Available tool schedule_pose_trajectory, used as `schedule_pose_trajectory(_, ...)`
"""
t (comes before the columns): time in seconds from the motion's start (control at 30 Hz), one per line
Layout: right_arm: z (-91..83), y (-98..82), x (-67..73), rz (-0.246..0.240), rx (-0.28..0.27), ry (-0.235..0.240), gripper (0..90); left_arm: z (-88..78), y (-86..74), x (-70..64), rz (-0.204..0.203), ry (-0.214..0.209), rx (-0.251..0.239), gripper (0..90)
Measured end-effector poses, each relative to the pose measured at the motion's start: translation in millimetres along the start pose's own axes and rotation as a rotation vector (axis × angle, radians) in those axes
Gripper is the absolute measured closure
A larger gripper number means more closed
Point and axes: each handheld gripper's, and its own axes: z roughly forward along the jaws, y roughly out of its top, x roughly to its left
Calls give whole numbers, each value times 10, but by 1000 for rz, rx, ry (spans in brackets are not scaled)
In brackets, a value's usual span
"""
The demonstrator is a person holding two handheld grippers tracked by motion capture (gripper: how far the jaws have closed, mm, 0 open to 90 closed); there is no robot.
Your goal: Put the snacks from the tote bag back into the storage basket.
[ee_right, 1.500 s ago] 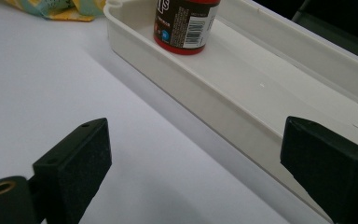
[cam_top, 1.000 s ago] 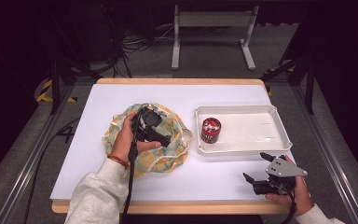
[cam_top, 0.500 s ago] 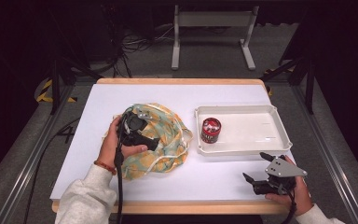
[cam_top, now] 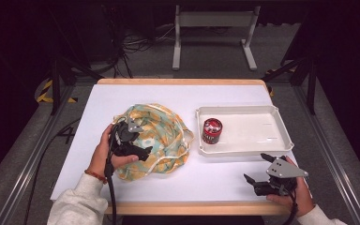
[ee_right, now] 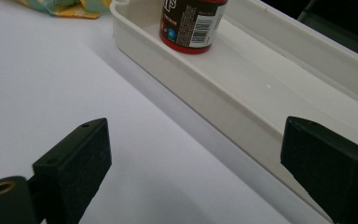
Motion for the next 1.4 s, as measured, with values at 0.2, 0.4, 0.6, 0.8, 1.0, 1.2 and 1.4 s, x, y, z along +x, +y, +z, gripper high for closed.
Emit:
schedule_pose_trajectory(0.2, 6, 0, 1, -2, 0, 5, 92, -71, -155, 66, 18, 25, -29, 42)
schedule_pose_trajectory(0.4, 8, 6, 5, -6, 0, 3, 92, -116, -286, 102, 31, 51, -43, 41)
schedule_pose_trajectory(0.6, 9, 7, 6, -6, -1, 4, 92, -157, -393, 131, 48, 57, -55, 42)
schedule_pose_trajectory(0.8, 6, 15, 19, -12, -2, 5, 93, -216, -528, 182, 52, 69, -86, 45)
schedule_pose_trajectory(1.0, 2, 21, 22, -9, -6, 7, 92, -259, -684, 235, 49, 90, -116, 46)
schedule_pose_trajectory(1.2, 3, 32, 27, -14, -9, 8, 92, -248, -807, 276, 44, 93, -118, 51)
schedule_pose_trajectory(1.4, 6, 37, 22, -16, -14, 8, 91, -251, -1009, 336, -1, 92, -145, 58)
